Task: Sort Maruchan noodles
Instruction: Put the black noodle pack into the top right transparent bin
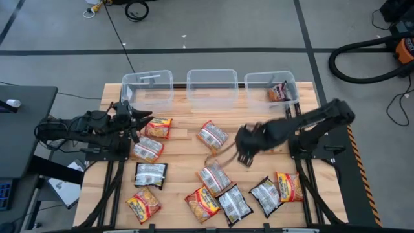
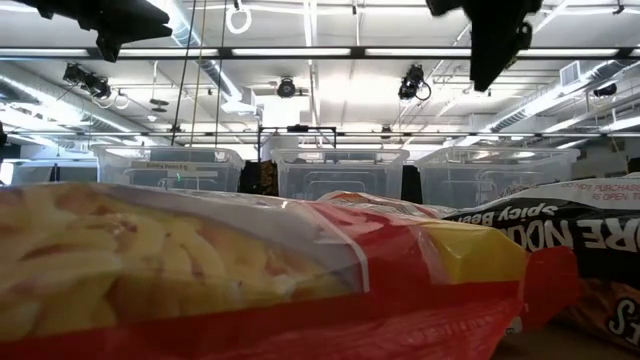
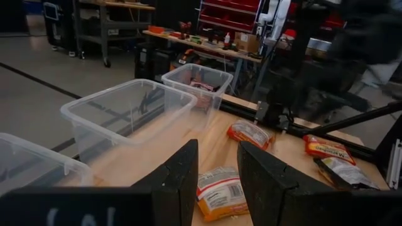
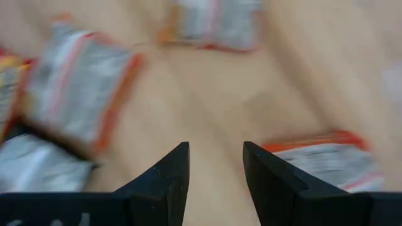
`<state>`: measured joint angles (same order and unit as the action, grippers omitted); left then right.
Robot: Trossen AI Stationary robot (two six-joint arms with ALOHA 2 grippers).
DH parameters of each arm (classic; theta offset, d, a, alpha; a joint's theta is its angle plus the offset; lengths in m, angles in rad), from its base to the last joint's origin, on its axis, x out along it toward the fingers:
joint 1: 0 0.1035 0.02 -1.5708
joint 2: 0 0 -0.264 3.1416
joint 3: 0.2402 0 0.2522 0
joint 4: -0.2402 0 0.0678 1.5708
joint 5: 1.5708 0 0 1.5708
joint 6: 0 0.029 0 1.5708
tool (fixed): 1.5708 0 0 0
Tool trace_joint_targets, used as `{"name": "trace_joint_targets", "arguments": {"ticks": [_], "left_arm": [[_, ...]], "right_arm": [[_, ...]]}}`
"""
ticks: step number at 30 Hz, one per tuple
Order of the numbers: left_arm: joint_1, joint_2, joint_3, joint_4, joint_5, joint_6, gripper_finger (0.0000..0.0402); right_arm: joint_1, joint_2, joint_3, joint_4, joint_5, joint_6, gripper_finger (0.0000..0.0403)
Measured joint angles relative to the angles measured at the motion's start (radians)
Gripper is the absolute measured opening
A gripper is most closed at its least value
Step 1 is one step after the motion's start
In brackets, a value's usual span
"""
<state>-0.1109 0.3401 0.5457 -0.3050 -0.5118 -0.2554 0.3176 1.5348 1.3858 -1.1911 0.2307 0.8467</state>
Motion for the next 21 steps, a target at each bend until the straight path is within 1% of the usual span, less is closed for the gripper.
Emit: {"name": "trace_joint_targets", "arguments": {"ticks": [6,9,12,16,19,21], "left_arm": [[0.0,0.0,0.0,0.0,0.0,-0.002,0.0117],[0.0,0.0,0.0,0.0,0.0,-0.002,0.0117],[0.0,0.0,0.0,0.0,0.0,-0.003,0.0117],[0.0,0.0,0.0,0.0,0.0,0.015,0.0117],[0.0,0.0,0.0,0.0,0.0,0.036,0.0117],[0.0,0.0,0.0,0.0,0.0,0.038,0.0117]], "right_arm": [[0.167,0.218,0.227,-0.054,-0.041,0.128,0.0154],[0.241,0.306,0.322,-0.085,-0.109,0.186,0.0154],[0.308,0.366,0.386,-0.087,-0.181,0.289,0.0157],[0.399,0.417,0.422,-0.079,-0.236,0.428,0.0183],[0.466,0.456,0.422,-0.073,-0.257,0.534,0.0215],[0.503,0.484,0.422,-0.074,-0.259,0.576,0.0237]]}}
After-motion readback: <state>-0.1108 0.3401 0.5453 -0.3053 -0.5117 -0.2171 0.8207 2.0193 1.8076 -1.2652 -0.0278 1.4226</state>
